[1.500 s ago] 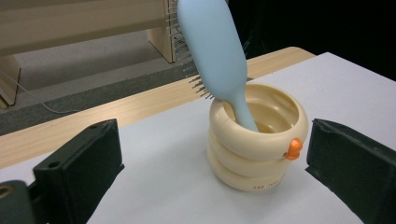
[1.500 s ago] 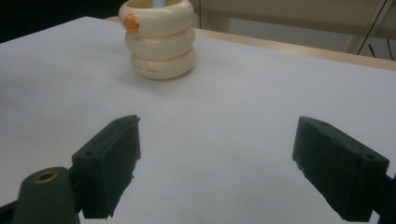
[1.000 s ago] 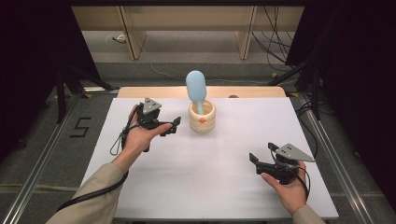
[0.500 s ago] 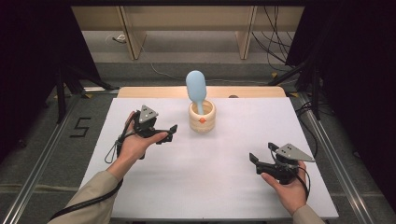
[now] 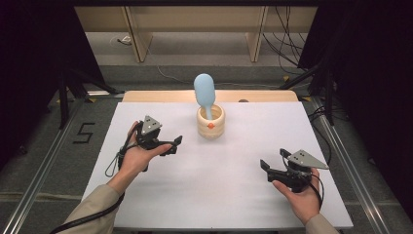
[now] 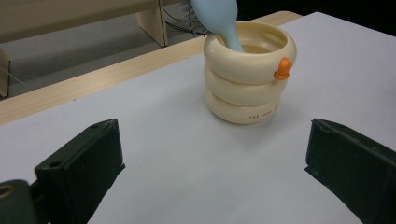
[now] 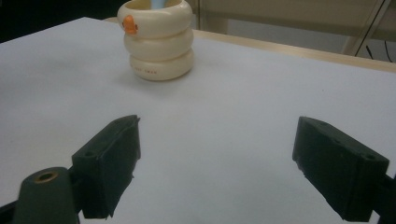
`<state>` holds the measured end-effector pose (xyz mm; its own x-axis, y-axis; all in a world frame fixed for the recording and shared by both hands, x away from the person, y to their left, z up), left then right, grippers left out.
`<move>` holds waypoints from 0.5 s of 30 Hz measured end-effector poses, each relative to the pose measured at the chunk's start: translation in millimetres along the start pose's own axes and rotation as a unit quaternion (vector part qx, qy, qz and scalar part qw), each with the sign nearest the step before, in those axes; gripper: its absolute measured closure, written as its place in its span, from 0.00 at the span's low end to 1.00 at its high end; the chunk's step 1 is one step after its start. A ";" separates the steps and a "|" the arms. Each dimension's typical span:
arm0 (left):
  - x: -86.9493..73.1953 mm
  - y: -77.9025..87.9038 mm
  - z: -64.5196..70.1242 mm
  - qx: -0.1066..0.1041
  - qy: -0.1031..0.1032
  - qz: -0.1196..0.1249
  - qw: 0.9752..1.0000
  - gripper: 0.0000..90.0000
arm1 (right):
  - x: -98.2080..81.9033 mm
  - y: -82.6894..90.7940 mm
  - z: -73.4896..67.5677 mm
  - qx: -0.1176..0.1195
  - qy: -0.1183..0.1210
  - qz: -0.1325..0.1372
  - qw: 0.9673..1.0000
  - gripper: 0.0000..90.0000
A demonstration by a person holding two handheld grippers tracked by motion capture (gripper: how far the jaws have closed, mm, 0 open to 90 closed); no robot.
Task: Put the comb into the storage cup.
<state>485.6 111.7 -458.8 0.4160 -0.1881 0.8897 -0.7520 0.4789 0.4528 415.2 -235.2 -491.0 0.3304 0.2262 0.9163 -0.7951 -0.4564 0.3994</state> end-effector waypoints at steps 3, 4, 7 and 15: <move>-3.5 0.7 -0.9 0.000 0.002 -0.002 1.000 0.04 | 0.0 0.1 -0.2 0.000 0.000 0.000 1.000 0.18; -4.7 1.3 -1.6 0.000 0.000 -0.003 1.000 0.04 | 0.1 0.1 -0.2 0.000 0.000 0.000 1.000 0.18; -7.4 3.0 -2.8 0.000 0.002 -0.003 1.000 0.04 | -0.1 0.0 0.0 0.000 0.000 0.000 1.000 0.18; -16.6 8.0 -5.4 0.001 0.002 -0.006 1.000 0.04 | -0.1 0.1 0.2 0.000 0.001 -0.001 1.000 0.18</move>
<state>475.4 123.3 -470.2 0.4269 -0.1893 0.8843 -0.7479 0.4758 0.4629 415.2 -235.4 -491.0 0.3310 0.2279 0.9157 -0.7948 -0.4557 0.4007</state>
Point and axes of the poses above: each handheld gripper's, and its own axes: y roughly backward along the jaws, x roughly out of its top, z roughly to its right, the point moved 9 cm from there along -y, roughly forward along the jaws, and after that the axes turned 3 degrees about y, right-handed, at the moved point
